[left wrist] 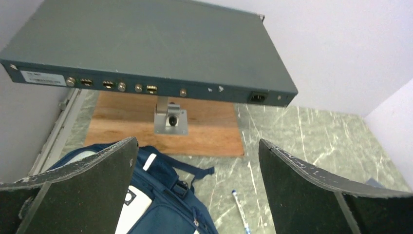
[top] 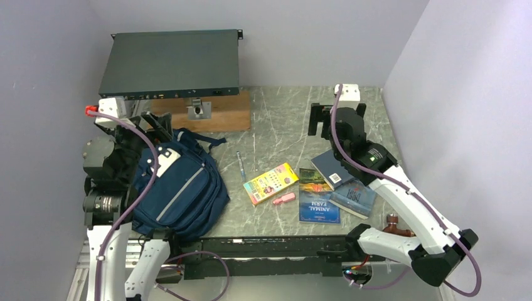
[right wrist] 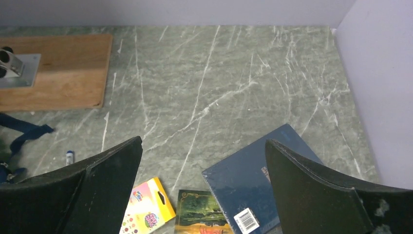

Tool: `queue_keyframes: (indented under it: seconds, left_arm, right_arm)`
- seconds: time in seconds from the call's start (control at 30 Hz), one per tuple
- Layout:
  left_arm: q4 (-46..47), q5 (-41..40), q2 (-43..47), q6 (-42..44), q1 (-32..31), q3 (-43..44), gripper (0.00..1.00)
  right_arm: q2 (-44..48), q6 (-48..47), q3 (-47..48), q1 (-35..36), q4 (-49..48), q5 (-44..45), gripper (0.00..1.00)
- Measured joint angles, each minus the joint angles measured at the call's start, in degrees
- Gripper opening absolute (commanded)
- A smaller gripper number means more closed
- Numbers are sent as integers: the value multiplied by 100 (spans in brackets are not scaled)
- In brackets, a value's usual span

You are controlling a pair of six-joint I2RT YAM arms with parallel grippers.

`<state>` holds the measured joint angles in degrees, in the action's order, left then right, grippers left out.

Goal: Pack the student bag
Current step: Unzip the student bag at the center of the board.

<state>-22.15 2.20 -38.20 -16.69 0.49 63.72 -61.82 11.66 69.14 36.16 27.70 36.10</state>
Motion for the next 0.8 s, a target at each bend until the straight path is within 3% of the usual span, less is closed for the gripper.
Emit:
queue_keyframes:
  seconds: [0.2,0.37,0.57,0.8]
  left_arm:
    - [-221,433,-188,273,-214,-162,99]
    - [-197,1032,-304,509,-461,-472,99]
    - [-31,1521,-297,704,-671,-1071,99]
    - [179,1589,-35,787,-793,-1429,99]
  right_arm:
    - [142,251,-48,-2,11,-76,100]
    - [-271,448,-190,-2,90,-730,100]
    - [-533,1167,-975,9,-278,-2511,100]
    - [-1204,2787,-2063,669,-2179,-4444,100]
